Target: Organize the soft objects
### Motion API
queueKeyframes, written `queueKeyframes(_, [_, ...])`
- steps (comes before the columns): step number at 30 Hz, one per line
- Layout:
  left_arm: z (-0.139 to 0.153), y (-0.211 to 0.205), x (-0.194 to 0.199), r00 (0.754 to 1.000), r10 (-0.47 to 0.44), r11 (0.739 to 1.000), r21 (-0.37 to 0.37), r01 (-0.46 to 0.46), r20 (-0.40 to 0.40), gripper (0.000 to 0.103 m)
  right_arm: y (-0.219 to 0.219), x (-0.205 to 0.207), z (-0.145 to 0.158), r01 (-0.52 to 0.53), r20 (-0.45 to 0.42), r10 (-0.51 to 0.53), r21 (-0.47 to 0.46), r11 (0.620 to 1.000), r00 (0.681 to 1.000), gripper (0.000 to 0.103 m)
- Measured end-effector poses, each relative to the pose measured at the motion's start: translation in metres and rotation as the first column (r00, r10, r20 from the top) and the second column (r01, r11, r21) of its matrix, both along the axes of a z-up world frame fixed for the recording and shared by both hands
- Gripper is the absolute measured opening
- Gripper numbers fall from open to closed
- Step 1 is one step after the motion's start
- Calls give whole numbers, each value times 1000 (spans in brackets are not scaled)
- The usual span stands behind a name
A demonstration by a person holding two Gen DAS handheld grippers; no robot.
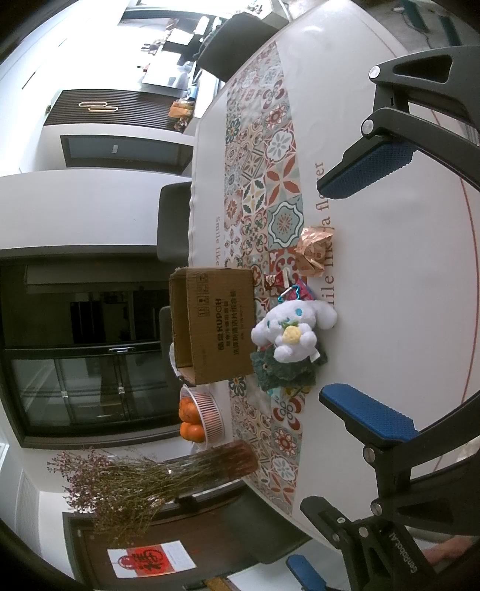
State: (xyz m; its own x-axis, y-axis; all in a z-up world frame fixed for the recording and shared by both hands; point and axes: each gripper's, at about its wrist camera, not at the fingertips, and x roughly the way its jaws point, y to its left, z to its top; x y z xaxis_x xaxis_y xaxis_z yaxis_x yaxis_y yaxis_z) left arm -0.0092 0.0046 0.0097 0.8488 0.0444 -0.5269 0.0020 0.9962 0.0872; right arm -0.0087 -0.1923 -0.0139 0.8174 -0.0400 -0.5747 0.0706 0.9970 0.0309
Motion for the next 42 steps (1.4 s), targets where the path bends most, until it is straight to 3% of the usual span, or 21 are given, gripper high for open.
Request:
queueKeyframes(28, [2,2,1,1000,-1,1000,-2,1,-4,103,1,1,0,0,0,0,-3,1000,1000,102])
queueKeyframes(37, [-7,3,12,1000,-13,1000,-5,13,-28,102,3,14,-10,-13,-35,13,0,1000,999,102])
queueKeyframes(42, [-15,5,24,998,-28,1000,-10,28,-50,97,6,27,-16,-23,-43,23,-1,1000,999,102])
